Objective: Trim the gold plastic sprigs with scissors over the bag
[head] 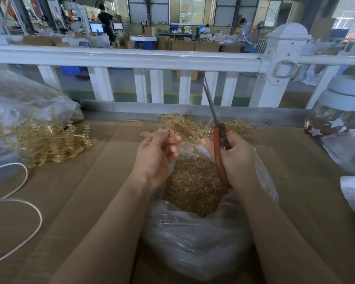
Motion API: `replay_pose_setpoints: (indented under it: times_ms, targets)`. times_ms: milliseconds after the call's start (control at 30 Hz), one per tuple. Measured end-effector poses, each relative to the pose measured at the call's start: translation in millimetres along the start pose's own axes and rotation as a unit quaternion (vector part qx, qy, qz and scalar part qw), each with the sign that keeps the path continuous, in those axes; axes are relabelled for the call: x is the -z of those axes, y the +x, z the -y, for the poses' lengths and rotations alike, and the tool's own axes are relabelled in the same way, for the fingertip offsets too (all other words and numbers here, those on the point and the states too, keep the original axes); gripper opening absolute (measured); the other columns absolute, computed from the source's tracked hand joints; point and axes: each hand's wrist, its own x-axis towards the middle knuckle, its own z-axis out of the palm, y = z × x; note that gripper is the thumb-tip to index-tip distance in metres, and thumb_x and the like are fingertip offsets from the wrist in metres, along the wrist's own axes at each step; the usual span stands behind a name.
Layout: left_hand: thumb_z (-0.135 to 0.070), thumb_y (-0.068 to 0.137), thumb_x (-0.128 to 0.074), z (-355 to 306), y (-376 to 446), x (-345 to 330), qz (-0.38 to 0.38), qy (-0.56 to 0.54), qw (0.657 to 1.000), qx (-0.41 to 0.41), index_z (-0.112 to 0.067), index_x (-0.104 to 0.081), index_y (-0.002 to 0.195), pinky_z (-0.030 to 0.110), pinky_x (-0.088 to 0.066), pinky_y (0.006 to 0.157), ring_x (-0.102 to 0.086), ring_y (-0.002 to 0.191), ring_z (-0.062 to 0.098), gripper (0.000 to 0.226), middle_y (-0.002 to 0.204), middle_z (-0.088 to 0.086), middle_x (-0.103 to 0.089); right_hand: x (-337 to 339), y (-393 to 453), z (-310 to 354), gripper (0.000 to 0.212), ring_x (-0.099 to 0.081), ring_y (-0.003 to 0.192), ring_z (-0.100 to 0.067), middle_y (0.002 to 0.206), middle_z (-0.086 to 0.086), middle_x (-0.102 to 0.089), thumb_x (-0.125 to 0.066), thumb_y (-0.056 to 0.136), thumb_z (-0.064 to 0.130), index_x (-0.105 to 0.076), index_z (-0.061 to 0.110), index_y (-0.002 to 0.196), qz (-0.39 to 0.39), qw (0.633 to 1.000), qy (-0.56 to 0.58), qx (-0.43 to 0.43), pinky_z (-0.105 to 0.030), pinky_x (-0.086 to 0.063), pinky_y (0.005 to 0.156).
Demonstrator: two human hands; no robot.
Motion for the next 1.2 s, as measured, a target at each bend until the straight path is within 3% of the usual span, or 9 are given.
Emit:
replay_pose_setpoints:
  times_ms: [100, 200, 367, 500, 633, 833, 967, 1067, 1200]
  targets:
    - [-0.011, 0.104, -0.044, 2, -2, -5, 0.011, 0.023, 0.999, 0.019, -0.009, -0.052, 0.088, 0.023, -0.044, 0.05, -0.052, 0.052, 0.013, 0.018, 0.07, 0.007, -0.065, 0, 2, 0, 0.017, -0.067, 0.065, 0.002, 0.071, 0.019, -0.071, -0.082, 0.079, 0.039, -0.069, 0.029, 0.083, 0.013, 0.999, 0.047, -0.014, -0.009, -0.047, 0.052]
    - [-0.014, 0.105, -0.042, 5, -3, -6, 0.024, 0.041, 0.999, 0.019, -0.01, -0.052, 0.095, 0.034, -0.042, 0.065, -0.056, 0.067, 0.022, 0.015, 0.071, 0.007, -0.068, 0, 1, 0, 0.017, -0.071, 0.073, -0.006, 0.079, 0.011, -0.074, -0.082, 0.081, 0.03, -0.071, 0.024, 0.092, 0.016, 0.996, 0.086, -0.021, -0.02, -0.058, 0.064]
    - [-0.024, 0.098, -0.052, 5, -3, -4, 0.052, 0.046, 0.997, 0.019, -0.012, -0.054, 0.095, 0.024, -0.044, 0.056, -0.06, 0.062, 0.015, 0.012, 0.071, 0.004, -0.069, 3, -1, 2, 0.018, -0.068, 0.075, -0.017, 0.077, 0.004, -0.071, -0.082, 0.083, 0.022, -0.066, 0.017, 0.09, 0.016, 0.993, 0.114, -0.01, -0.042, -0.059, 0.076]
    - [-0.017, 0.074, -0.072, 7, -1, -2, 0.096, 0.054, 0.994, 0.013, -0.013, -0.057, 0.098, 0.022, -0.047, 0.06, -0.06, 0.069, 0.012, 0.028, 0.077, 0.0, -0.069, 5, 0, 2, 0.017, -0.063, 0.069, -0.009, 0.068, 0.013, -0.064, -0.078, 0.085, 0.014, -0.062, 0.02, 0.083, 0.019, 0.989, 0.148, 0.023, -0.028, -0.056, 0.071]
    - [0.001, 0.068, -0.072, 9, 1, 0, 0.124, 0.047, 0.991, 0.002, -0.009, -0.062, 0.097, 0.024, -0.052, 0.067, -0.061, 0.068, 0.015, 0.032, 0.079, 0.004, -0.067, 7, 1, 1, 0.018, -0.06, 0.064, -0.001, 0.064, 0.016, -0.061, -0.075, 0.088, 0.013, -0.061, 0.021, 0.08, 0.009, 0.986, 0.161, 0.044, -0.014, -0.051, 0.063]
    - [0.01, 0.067, -0.07, 10, 0, -1, 0.124, 0.012, 0.99, -0.059, -0.008, -0.056, 0.078, 0.027, -0.058, 0.065, -0.066, 0.071, 0.017, 0.025, 0.078, 0.006, -0.068, 6, 0, 2, 0.009, -0.068, 0.079, -0.019, 0.076, 0.006, -0.069, -0.077, 0.08, 0.03, -0.07, 0.033, 0.075, 0.015, 0.981, 0.195, 0.017, -0.041, -0.056, 0.079]
    - [0.008, 0.065, -0.073, 9, 0, 0, 0.105, 0.005, 0.992, -0.071, -0.011, -0.058, 0.07, 0.026, -0.057, 0.069, -0.066, 0.074, 0.017, 0.025, 0.076, 0.005, -0.068, 7, -2, 8, 0.012, -0.068, 0.072, -0.009, 0.077, 0.006, -0.071, -0.076, 0.083, 0.035, -0.072, 0.024, 0.082, 0.016, 0.981, 0.195, 0.012, -0.033, -0.053, 0.075]
    - [0.004, 0.066, -0.075, 8, 1, 1, 0.09, 0.001, 0.994, -0.068, -0.017, -0.063, 0.064, 0.024, -0.058, 0.068, -0.068, 0.073, 0.016, 0.025, 0.075, 0.005, -0.07, 7, -4, 10, 0.043, -0.064, 0.066, -0.007, 0.072, 0.007, -0.067, -0.079, 0.072, 0.052, -0.068, 0.013, 0.087, 0.029, 0.981, 0.192, 0.008, -0.027, -0.052, 0.07]
    - [0.003, 0.068, -0.075, 9, 0, 3, 0.11, 0.017, 0.993, -0.043, -0.012, -0.058, 0.072, 0.023, -0.058, 0.061, -0.069, 0.066, 0.015, 0.023, 0.072, 0.006, -0.071, 5, -5, 9, 0.018, -0.065, 0.074, -0.012, 0.075, 0.006, -0.067, -0.084, 0.076, 0.032, -0.067, 0.027, 0.078, 0.04, 0.986, 0.16, 0.006, -0.033, -0.056, 0.078]
